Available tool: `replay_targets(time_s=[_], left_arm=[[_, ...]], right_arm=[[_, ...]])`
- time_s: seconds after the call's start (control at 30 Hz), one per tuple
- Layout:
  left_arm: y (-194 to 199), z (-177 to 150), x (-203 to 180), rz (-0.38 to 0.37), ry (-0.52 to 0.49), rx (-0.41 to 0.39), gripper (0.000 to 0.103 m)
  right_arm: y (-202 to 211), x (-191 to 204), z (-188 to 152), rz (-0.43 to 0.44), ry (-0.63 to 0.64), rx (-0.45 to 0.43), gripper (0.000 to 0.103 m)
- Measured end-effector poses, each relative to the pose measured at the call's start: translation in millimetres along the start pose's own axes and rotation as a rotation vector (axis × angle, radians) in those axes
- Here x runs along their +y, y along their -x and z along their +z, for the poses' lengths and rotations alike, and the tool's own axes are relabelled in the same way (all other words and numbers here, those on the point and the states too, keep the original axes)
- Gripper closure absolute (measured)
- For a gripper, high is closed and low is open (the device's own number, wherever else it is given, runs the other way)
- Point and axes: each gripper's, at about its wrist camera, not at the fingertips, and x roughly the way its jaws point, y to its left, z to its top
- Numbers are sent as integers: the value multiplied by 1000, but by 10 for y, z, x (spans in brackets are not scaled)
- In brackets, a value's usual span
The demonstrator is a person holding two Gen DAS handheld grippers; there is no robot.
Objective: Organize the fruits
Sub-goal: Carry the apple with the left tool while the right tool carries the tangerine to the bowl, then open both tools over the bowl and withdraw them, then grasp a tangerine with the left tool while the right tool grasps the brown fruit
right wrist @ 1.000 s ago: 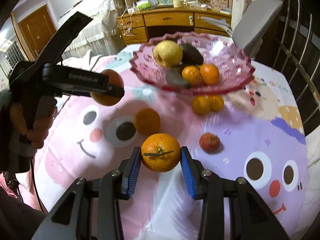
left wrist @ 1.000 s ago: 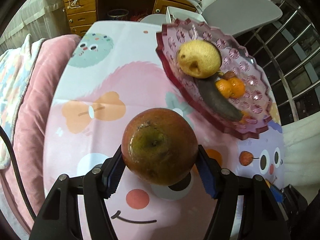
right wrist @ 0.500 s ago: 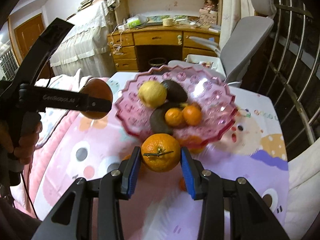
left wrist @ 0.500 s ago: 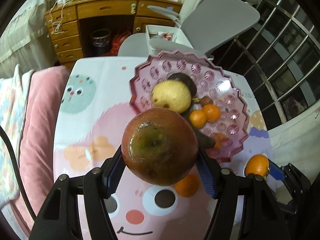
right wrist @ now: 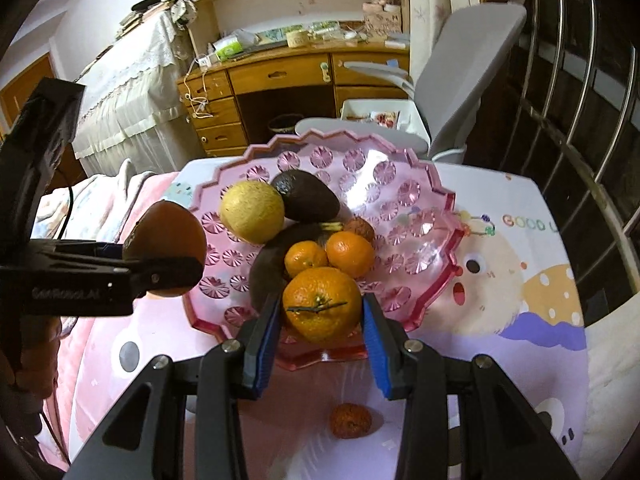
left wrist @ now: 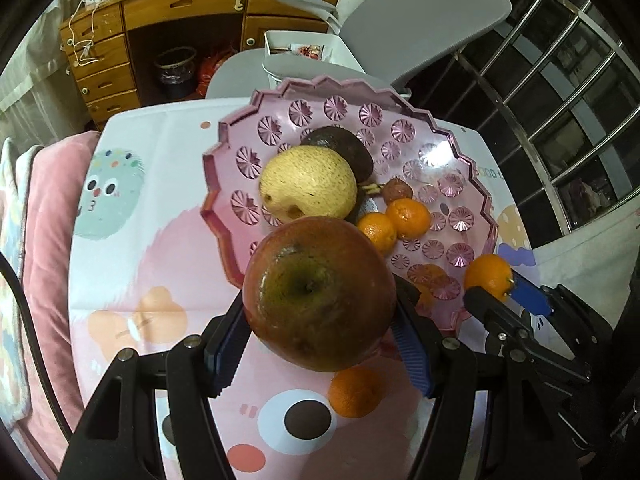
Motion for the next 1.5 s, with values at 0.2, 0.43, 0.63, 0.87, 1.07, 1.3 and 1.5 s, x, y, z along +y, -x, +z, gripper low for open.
replay_targets(time_s=[0.2, 0.43, 0.63, 0.87, 1.07, 1.3, 1.5], left_arm=[[-95, 0, -62, 13, -3, 21, 37], [52, 23, -179, 19, -32, -31, 23], [227, -30, -228, 39, -8, -59, 23], [395, -275, -268, 68, 57, -69, 23], [448, -537, -308, 96, 109, -56, 23], [300, -768, -360, 121, 174, -33, 23], [43, -912, -364, 148, 214, -11, 23]], right_arm=[[-88, -47, -4, 15, -22, 21, 63], [-108, -193, 2, 50, -112, 39, 55], [45, -316, -17, 87, -188, 22, 45], [206, -459, -107, 104, -188, 48, 44], [276, -573, -194, 144, -182, 100, 41], [99, -649, -346, 233, -224, 239, 41], [-91, -585, -481, 269, -222, 333, 41]])
